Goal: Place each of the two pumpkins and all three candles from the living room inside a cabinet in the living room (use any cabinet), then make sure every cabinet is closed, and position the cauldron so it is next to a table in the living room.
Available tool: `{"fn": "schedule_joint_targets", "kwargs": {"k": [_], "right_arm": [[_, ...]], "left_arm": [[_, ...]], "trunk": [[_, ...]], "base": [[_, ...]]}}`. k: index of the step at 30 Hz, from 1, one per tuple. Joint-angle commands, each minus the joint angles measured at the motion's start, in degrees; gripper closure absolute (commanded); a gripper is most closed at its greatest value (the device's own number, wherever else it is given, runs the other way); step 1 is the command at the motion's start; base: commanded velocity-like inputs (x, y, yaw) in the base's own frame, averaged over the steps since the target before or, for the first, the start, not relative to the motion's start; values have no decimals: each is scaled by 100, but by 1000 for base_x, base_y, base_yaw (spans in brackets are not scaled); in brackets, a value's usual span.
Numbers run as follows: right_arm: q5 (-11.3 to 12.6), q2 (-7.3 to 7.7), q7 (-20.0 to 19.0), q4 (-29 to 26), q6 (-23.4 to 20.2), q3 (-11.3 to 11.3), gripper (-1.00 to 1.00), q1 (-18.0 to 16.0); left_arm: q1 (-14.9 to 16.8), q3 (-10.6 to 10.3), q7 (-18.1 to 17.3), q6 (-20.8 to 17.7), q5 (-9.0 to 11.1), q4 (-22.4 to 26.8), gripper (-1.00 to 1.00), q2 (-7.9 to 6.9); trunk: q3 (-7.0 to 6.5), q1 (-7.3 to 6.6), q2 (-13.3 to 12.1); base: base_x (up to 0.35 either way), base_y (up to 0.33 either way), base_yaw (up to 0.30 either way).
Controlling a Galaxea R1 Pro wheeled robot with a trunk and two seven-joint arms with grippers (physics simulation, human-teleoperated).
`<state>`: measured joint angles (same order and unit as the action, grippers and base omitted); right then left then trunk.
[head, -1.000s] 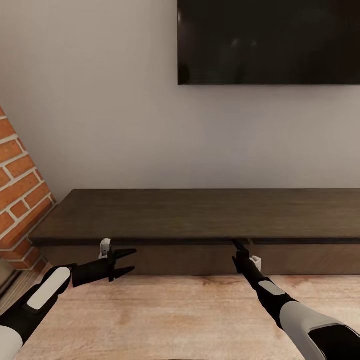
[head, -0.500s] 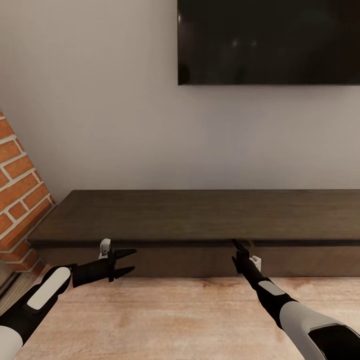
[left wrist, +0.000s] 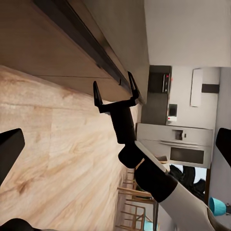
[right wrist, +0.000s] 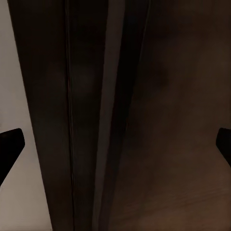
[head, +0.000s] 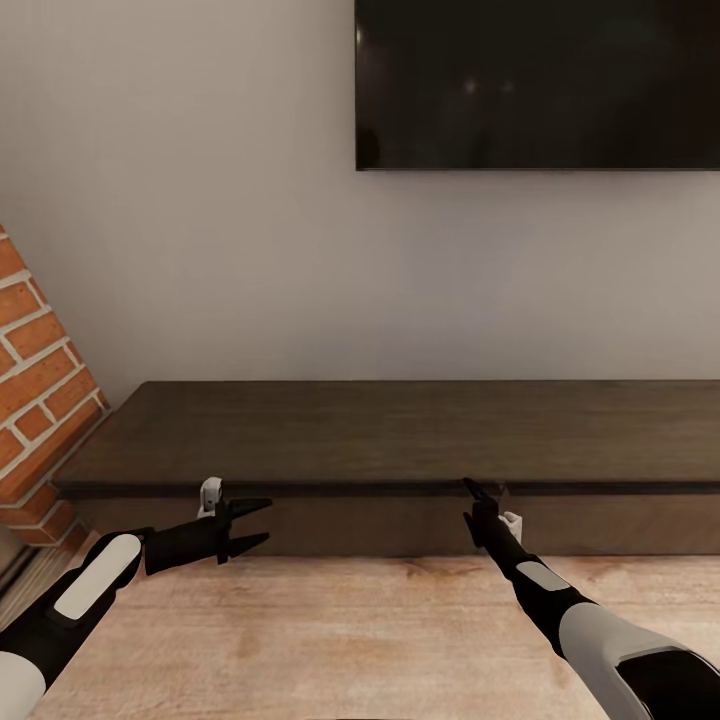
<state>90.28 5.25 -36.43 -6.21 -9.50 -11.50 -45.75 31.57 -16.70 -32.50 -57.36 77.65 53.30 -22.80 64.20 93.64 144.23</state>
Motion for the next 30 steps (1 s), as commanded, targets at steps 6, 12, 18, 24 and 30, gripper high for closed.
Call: {"fn": "schedule_joint_targets", "kwargs": {"k": [6,12,18,24,30], "right_arm": [[60,3,-17,5,-34,-36,-100,-4],[60,3,-14,5,-34,-37,-100,-4],[60,3,-13,6,-34,-37,-100,-4],[60,3,-13,6,-34,-37,100,-4],[60,4,-13,6,-34,-37,100,-4]], "left_arm": [[3,-13,-37,-3,-11,-4,-100,-5],[1,-14,-37,-3,-12,-4,-100,-5],[5,-15,-37,-3,-10,-4,-100,-5],[5,-15,-37,-3,-6,-4,-100,-5],[3,-12,-37,-3,-5,-4,-100,-5]], "trunk": [[5,-1,2],[5,-1,2],[5,-1,2],[5,-1,2],[5,-1,2]], "base": [[0,0,0],[29,0,0],[20,0,0],[1,0,0],[0,0,0]]}}
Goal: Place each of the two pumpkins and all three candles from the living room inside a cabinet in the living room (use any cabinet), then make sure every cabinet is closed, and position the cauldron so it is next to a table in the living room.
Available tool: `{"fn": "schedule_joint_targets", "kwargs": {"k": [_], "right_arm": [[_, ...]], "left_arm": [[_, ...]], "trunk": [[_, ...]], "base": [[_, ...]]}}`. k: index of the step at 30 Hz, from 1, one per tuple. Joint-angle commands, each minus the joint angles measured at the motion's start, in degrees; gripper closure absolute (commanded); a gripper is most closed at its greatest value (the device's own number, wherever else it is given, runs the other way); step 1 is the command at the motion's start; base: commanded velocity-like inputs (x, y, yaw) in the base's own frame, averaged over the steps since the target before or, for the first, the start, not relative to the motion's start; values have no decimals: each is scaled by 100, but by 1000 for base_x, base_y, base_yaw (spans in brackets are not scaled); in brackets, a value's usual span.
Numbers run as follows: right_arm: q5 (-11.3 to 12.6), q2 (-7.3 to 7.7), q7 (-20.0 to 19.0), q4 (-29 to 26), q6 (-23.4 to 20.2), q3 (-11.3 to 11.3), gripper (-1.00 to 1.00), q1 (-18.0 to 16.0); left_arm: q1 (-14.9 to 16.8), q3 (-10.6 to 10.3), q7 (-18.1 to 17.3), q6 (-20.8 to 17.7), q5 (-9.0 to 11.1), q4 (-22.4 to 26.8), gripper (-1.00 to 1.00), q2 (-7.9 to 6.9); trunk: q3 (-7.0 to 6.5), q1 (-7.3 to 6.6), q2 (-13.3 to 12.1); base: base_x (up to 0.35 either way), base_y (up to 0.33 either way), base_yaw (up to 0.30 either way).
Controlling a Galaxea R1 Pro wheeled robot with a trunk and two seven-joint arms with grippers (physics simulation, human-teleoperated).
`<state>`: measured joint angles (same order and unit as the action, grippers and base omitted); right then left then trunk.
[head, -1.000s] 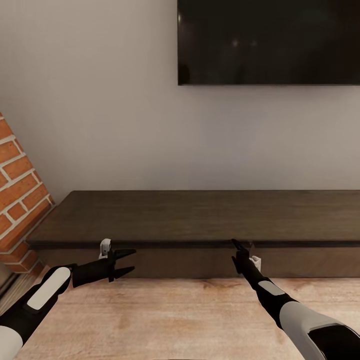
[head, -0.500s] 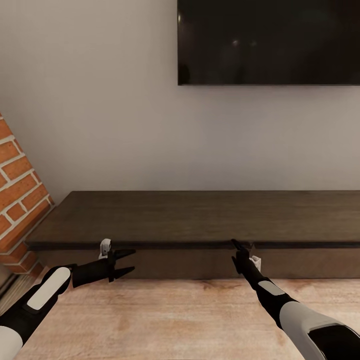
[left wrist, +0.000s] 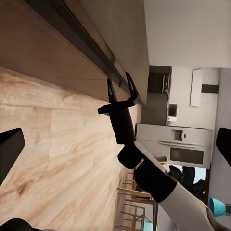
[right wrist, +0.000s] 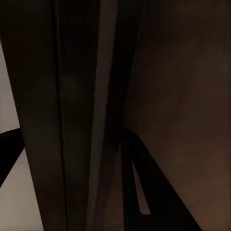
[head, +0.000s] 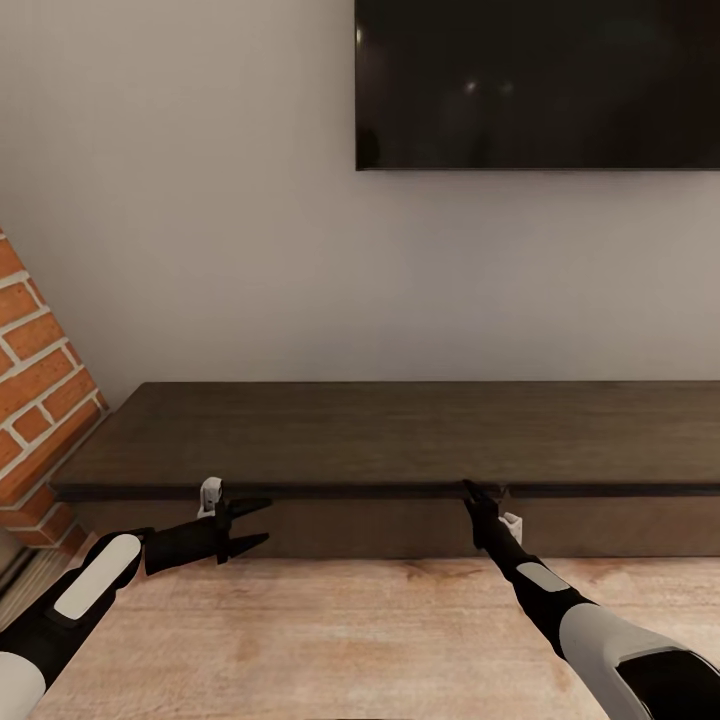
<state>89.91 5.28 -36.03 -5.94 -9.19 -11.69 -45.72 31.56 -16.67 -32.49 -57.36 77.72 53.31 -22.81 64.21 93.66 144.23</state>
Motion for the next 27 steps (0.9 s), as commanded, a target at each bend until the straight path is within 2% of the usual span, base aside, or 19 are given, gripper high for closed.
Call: {"fn": "schedule_joint_targets", "kwargs": {"k": [1,27], "right_arm": [[99,2,-54,-20,-67,-17,100,-7],[106,6,-54,-21,-74,-17,100,-7]], "left_arm": [[6,-15,-38,-3,-13,-5,-100,-5],[4,-18,-38,-3,-12,-5,-100,-2]], "trunk": [[4,-3,3],[4,-3,3]], "base": [[0,0,0],[-23,0,0]]}}
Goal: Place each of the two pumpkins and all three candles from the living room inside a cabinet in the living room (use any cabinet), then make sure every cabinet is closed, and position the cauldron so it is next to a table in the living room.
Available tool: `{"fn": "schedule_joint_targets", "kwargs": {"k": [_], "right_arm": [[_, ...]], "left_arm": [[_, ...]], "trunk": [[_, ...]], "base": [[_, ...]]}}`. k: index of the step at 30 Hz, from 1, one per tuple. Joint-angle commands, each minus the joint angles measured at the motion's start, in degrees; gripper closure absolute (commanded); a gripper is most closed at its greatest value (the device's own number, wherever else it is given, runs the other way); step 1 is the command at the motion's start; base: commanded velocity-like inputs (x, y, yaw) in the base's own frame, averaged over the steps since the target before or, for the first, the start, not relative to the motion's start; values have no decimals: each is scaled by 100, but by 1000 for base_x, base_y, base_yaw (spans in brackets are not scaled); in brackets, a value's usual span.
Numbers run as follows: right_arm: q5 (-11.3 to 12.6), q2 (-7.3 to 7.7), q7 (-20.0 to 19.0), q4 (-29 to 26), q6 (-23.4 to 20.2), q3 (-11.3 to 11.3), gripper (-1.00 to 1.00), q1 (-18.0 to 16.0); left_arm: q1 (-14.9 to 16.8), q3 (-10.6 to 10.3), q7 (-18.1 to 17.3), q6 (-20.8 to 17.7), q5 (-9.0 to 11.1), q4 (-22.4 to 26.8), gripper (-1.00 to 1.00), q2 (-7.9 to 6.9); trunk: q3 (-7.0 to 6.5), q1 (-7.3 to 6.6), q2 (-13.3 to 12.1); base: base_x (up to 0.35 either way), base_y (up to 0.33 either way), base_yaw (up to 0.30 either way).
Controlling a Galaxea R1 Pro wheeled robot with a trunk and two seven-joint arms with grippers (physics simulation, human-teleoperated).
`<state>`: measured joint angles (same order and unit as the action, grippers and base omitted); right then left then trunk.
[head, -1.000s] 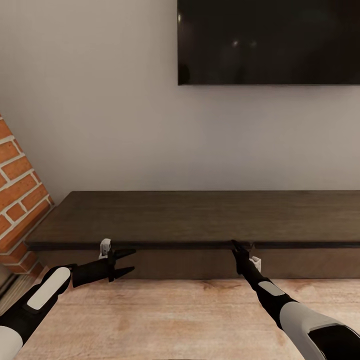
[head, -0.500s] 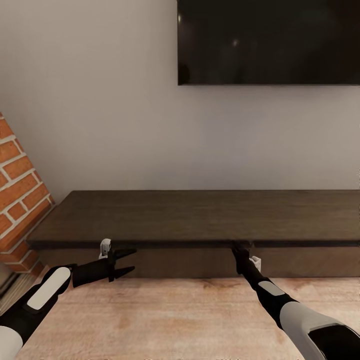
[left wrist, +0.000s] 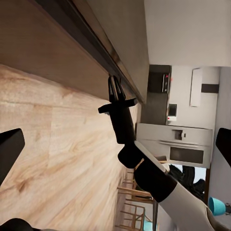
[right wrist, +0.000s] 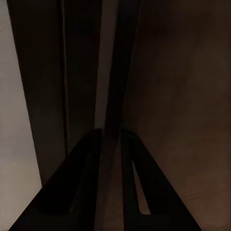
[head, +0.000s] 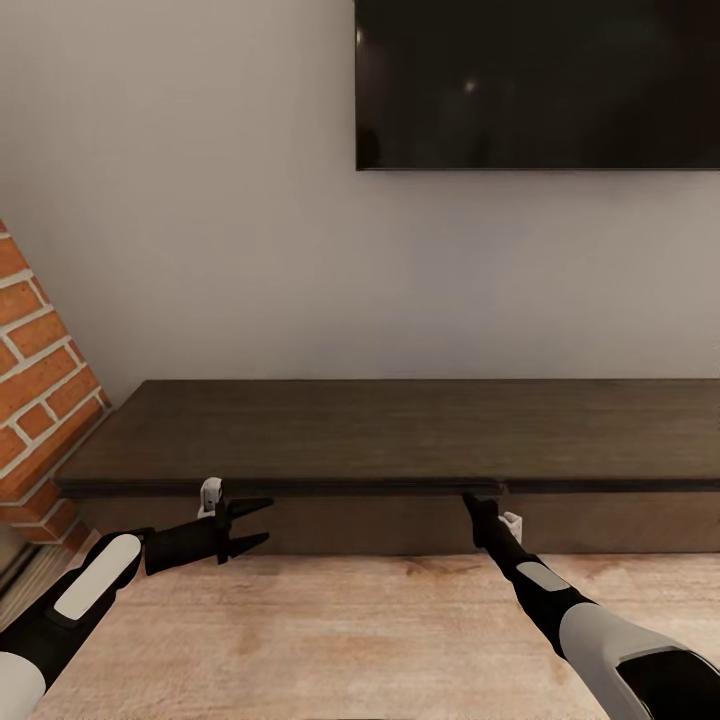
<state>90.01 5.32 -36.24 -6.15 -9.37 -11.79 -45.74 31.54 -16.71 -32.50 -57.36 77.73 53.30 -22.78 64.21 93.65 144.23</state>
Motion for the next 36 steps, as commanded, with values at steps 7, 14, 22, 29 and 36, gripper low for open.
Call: {"fn": "schedule_joint_targets", "kwargs": {"k": [7,14,22,29,36], "right_arm": [[94,4,-39,0,-56,-7,100,-5],[87,4,-40,0,-48,-7,100,-5],[87,4,-34,-3,-48,-3,100,-5],[87,4,-33,0,-48,1,100,-5],[91,4,-37,0,-40,8,100,-5]], "left_arm": [[9,-16,-38,-3,-13,-4,-100,-7],[6,-16,-38,-3,-13,-4,-100,-4],[6,-12,-38,-3,-13,-4,-100,-7],[4,-16,-38,-3,-9,-4,-100,-8],[7,-14,-38,-3,-13,-4,-100,-8]], "trunk": [[4,-2,2],[4,-2,2],[4,-2,2],[4,-2,2],[4,-2,2]], "base": [[0,0,0],[0,0,0],[0,0,0],[-39,0,0],[-4,0,0]]}}
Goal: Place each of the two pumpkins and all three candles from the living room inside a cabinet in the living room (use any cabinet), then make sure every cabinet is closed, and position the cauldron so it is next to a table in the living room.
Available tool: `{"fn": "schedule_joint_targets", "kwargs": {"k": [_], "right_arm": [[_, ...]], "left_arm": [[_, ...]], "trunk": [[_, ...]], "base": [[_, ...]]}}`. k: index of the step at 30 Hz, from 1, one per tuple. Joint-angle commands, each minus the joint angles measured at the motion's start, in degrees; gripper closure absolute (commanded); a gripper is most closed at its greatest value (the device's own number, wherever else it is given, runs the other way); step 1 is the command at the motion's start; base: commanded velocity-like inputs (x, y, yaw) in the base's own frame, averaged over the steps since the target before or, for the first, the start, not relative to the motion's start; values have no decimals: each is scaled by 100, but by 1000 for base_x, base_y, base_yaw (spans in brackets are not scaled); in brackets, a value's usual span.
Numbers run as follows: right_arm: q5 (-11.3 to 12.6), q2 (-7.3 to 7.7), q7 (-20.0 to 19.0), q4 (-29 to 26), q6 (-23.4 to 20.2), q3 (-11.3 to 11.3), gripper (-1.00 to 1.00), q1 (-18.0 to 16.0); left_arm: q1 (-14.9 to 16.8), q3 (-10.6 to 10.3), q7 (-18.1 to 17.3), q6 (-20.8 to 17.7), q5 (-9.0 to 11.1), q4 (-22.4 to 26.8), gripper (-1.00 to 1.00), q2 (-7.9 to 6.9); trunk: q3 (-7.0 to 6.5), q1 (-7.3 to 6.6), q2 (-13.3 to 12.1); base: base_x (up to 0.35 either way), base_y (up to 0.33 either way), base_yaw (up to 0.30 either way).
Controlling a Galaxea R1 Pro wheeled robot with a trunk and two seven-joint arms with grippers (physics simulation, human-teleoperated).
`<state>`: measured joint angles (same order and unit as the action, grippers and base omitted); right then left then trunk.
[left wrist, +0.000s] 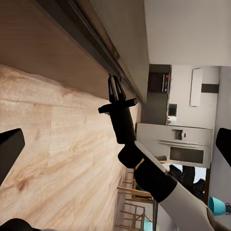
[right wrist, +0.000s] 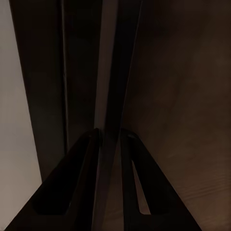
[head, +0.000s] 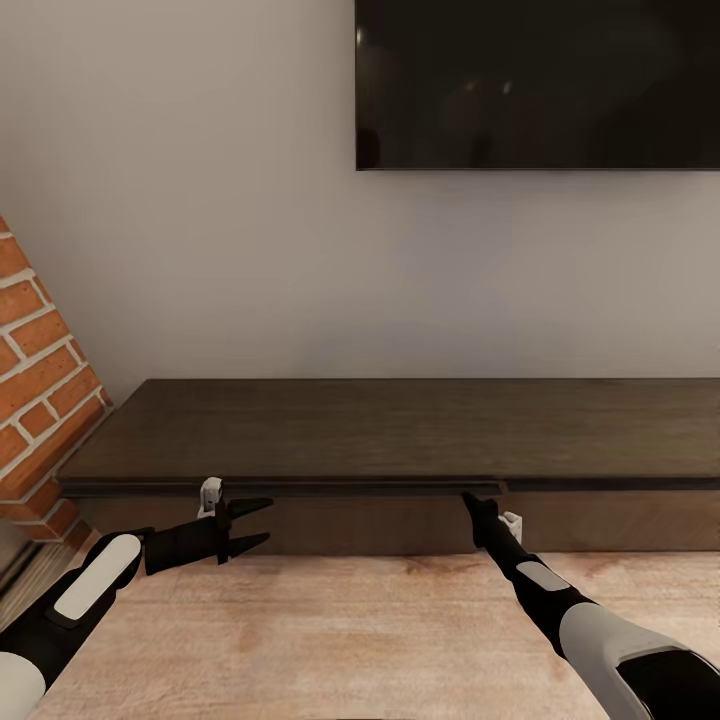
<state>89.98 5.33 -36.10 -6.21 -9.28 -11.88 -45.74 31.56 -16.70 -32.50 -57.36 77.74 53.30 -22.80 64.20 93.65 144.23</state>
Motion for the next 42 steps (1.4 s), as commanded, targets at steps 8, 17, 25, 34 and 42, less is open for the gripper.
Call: {"fn": "schedule_joint_targets", "kwargs": {"k": [8,17,25,34,42], "right_arm": [[95,5,-46,6,-56,20,100,-5],[95,3,-54,6,-49,11,100,-5],[98,3,-55,6,-56,11,100,-5],[94,3,-55,-1,-50,17,100,-5],[91,3,-55,5,-56,19,100,-5]], "left_arm": [[2,-14,-37,-3,-5,-4,-100,-5],[4,-15,-37,-3,-13,-4,-100,-5],[4,-15,-37,-3,-9,-4,-100,-4],[2,-17,-37,-3,-11,-4,-100,-5],[3,-16,-37,-3,-12,-4,-100,-5]], "trunk": [[5,-1,2],[5,-1,2],[5,-1,2],[5,-1,2],[5,-1,2]], "base": [[-23,0,0],[-183,0,0],[-181,0,0],[-130,0,0],[-7,0,0]]}}
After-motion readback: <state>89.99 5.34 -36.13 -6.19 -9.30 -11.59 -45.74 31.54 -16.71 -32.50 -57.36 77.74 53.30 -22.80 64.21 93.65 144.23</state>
